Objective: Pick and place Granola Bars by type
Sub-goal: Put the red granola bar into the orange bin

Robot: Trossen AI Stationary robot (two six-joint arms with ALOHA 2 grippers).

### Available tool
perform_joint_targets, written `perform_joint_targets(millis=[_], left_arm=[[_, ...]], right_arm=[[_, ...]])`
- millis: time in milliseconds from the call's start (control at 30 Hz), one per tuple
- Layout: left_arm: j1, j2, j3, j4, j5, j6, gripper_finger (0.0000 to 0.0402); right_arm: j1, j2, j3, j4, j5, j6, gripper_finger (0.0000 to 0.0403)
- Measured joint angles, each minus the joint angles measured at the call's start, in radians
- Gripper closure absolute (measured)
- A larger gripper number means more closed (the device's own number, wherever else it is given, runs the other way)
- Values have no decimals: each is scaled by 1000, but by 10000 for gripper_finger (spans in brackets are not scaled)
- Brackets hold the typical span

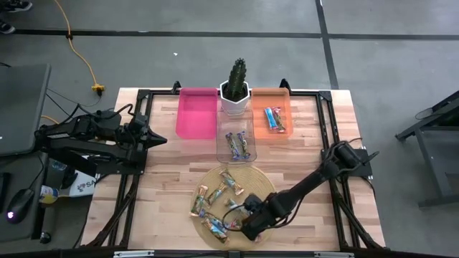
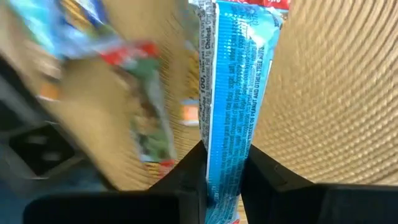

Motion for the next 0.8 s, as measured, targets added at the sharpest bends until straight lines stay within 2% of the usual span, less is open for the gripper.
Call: perform_joint_targets(millis=[200,467,633,800], left_arm=[[0,0,0,1,0,0,401],[0,0,0,2,0,0,401],[0,0,0,2,6,0,401],[0,0,0,2,16,0,401]], right_arm=[[-17,-91,1,90,119,-47,345],[-31,-186,2,279,294,-252,346],[-35,-212,3,348,391,-343,346],[-53,-218,3,356,501,-355,346]])
